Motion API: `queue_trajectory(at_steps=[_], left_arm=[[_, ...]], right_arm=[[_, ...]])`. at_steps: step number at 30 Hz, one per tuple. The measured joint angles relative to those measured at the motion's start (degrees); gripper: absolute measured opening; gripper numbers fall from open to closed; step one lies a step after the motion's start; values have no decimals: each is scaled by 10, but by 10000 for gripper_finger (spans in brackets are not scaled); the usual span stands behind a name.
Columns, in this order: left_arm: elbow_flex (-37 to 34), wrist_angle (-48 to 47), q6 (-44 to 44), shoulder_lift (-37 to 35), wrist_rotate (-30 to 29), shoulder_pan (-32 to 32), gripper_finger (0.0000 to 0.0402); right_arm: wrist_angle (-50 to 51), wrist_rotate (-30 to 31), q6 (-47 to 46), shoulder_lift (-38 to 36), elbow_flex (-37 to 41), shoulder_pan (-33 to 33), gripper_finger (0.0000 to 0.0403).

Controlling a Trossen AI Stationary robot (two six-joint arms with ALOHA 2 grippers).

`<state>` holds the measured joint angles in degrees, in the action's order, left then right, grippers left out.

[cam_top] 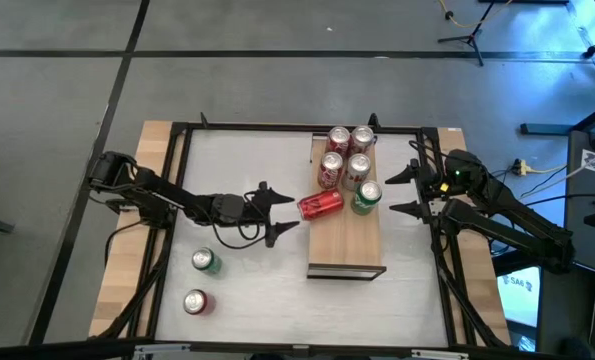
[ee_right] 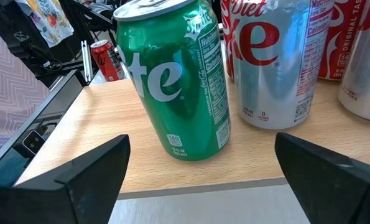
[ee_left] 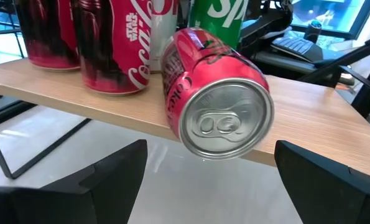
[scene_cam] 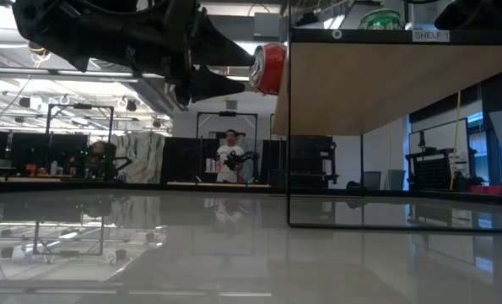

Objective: Place canned beverage on shelf
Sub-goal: Put the top red black soda can on the shelf

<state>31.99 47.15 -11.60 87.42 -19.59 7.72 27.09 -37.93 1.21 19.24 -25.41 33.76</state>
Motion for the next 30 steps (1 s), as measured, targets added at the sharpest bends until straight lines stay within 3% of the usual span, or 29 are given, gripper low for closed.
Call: queue_trajectory(at_steps=[10, 16, 24, 30], left_arm=[[0, 0, -1, 0, 0, 0, 344], [0, -1, -35, 0, -34, 0, 344], [0, -5, -60, 0, 23, -1, 344], [0, -8, -78, 0, -5, -1, 344]], right_arm=[[0, 0, 0, 0, 0, 0, 397], [0, 0, 0, 0, 0, 0, 397], [0, 0, 0, 0, 0, 0, 397], [0, 0, 0, 0, 0, 0, 397]])
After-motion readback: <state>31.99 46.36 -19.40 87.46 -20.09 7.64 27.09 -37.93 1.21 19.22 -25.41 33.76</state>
